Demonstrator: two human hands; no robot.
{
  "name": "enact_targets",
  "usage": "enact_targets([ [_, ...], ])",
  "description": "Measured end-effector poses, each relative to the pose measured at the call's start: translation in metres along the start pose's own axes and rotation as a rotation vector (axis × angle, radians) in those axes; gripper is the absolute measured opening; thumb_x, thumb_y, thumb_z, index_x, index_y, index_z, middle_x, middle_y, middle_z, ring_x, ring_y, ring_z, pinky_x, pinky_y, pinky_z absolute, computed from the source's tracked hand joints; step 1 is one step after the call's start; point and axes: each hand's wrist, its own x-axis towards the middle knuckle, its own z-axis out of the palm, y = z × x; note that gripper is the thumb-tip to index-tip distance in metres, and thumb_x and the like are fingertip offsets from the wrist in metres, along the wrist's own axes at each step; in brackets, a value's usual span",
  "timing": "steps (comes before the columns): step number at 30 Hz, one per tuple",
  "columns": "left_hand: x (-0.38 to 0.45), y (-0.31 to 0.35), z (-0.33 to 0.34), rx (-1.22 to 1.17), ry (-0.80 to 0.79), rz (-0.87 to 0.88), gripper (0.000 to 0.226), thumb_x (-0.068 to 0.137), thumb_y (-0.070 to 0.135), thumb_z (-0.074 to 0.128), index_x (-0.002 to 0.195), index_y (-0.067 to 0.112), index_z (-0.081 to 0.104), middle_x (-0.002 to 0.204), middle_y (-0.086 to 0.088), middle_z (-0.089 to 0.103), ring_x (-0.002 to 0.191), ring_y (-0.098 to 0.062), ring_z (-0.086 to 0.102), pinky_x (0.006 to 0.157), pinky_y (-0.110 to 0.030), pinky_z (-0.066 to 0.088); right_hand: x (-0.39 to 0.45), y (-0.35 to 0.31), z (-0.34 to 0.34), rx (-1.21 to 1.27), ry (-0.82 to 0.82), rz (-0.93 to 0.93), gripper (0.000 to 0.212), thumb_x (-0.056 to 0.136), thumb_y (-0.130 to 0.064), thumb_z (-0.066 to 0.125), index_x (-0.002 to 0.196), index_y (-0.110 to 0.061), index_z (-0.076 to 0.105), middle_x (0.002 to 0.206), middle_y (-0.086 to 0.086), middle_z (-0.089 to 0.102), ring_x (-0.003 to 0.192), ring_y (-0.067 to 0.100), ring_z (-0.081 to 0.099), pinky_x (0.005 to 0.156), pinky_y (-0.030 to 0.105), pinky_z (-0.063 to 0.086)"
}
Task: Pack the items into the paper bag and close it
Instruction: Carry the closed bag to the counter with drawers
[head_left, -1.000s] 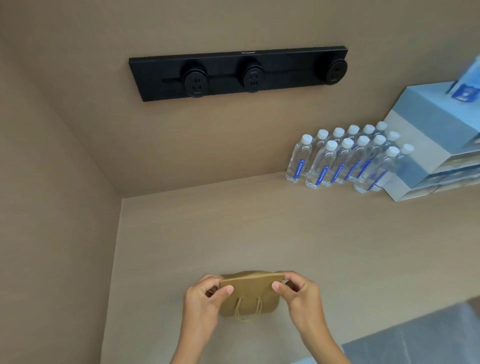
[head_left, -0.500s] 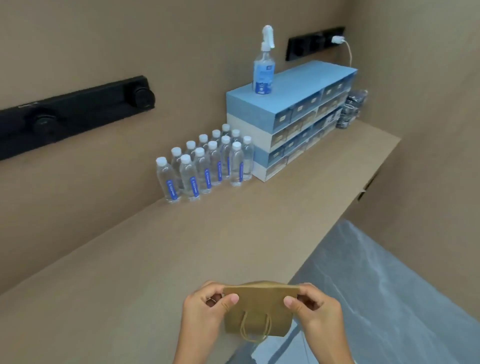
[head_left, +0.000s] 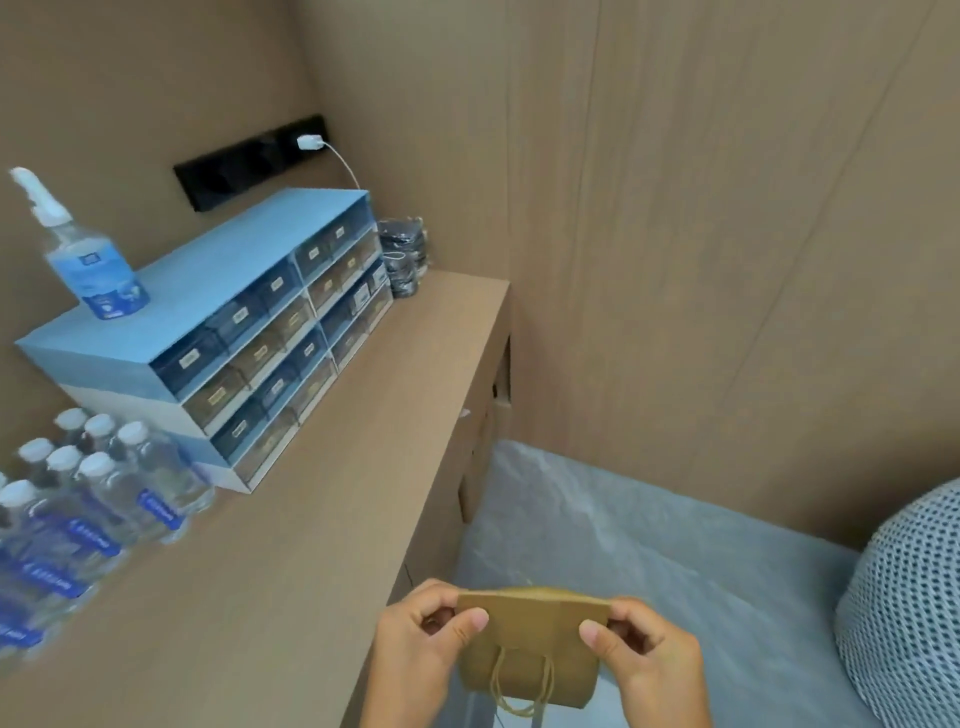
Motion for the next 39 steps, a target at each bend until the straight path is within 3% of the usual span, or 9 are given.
enact_targets([
  [4,0.056,0.006,0.034,-0.004,-0.061,0.041,0.008,0.057,0.011,0.079,0.062,0.006,0.075,0.068,-0.018,0.062,0.063,-0.022,0.052,0.063,-0.033,0.039,0.048,-0.003,-0.014,0.009,0.064,-0.010,0.041,0.064,0.019,0.075,0.051,-0.019,0.073,0.051,0.003,0.048,0.046,0.007,0.040,0.046,0.014,0.034],
  [7,0.106,0.007,0.057,-0.014,-0.104,0.043,0.010,0.060,0.004,0.083,0.059,0.009,0.075,0.064,-0.010,0.064,0.061,-0.019,0.053,0.058,-0.025,0.041,0.095,-0.003,-0.018,-0.010,0.098,-0.013,0.039,0.064,0.016,0.076,0.055,-0.022,0.075,0.053,0.003,0.049,0.048,0.008,0.041,0.049,0.017,0.035],
  [10,0.164,0.008,0.076,-0.024,-0.124,0.055,0.005,0.056,0.011,0.080,0.058,0.013,0.076,0.065,-0.006,0.067,0.059,-0.015,0.055,0.056,-0.022,0.042,0.152,-0.007,-0.015,-0.032,0.114,-0.009,0.035,0.065,0.015,0.077,0.056,-0.019,0.075,0.054,0.003,0.049,0.051,0.011,0.041,0.053,0.023,0.035],
  [15,0.261,0.011,0.087,-0.059,-0.126,0.031,0.011,0.058,0.011,0.088,0.060,0.013,0.077,0.068,-0.004,0.071,0.061,-0.013,0.059,0.059,-0.022,0.046,0.248,-0.027,0.007,-0.107,0.073,-0.027,0.030,0.066,0.013,0.077,0.060,-0.016,0.074,0.054,0.000,0.047,0.048,0.005,0.040,0.049,0.015,0.032],
  [18,0.309,0.016,0.082,-0.078,-0.075,0.040,0.017,0.060,0.001,0.088,0.058,0.014,0.077,0.067,-0.002,0.071,0.059,-0.009,0.058,0.057,-0.017,0.045,0.303,-0.043,0.031,-0.117,0.004,-0.042,0.029,0.067,0.013,0.075,0.060,-0.015,0.074,0.056,0.003,0.048,0.053,0.012,0.041,0.055,0.023,0.035],
  [23,0.360,0.018,0.051,-0.093,0.126,0.021,0.027,0.067,-0.014,0.079,0.059,0.012,0.077,0.065,-0.001,0.069,0.055,-0.006,0.055,0.052,-0.015,0.043,0.378,-0.062,0.090,-0.165,-0.207,-0.084,0.026,0.069,0.009,0.075,0.066,-0.017,0.075,0.054,-0.003,0.047,0.052,0.010,0.040,0.057,0.028,0.033],
  [27,0.378,0.012,0.018,-0.113,0.369,-0.038,0.023,0.069,-0.012,0.078,0.058,0.008,0.075,0.060,-0.001,0.066,0.053,-0.005,0.053,0.051,-0.016,0.042,0.427,-0.063,0.154,-0.213,-0.452,-0.111,0.029,0.070,0.008,0.074,0.062,-0.020,0.073,0.055,-0.007,0.052,0.052,0.008,0.042,0.053,0.017,0.033],
  [32,0.384,-0.005,-0.023,-0.089,0.676,-0.111,0.016,0.070,-0.007,0.080,0.064,0.008,0.076,0.065,-0.003,0.068,0.055,-0.006,0.053,0.053,-0.018,0.041,0.469,-0.052,0.245,-0.236,-0.747,-0.116,0.022,0.069,0.008,0.074,0.068,-0.013,0.072,0.056,-0.002,0.053,0.056,0.013,0.045,0.056,0.026,0.036],
  [39,0.385,-0.023,-0.047,-0.140,1.106,-0.251,0.015,0.072,-0.004,0.080,0.063,0.005,0.073,0.059,0.004,0.063,0.055,-0.007,0.049,0.059,-0.025,0.039,0.504,-0.028,0.352,-0.303,-1.208,-0.142,0.017,0.073,-0.002,0.073,0.071,-0.019,0.072,0.055,-0.008,0.055,0.054,0.007,0.046,0.051,0.016,0.036],
])
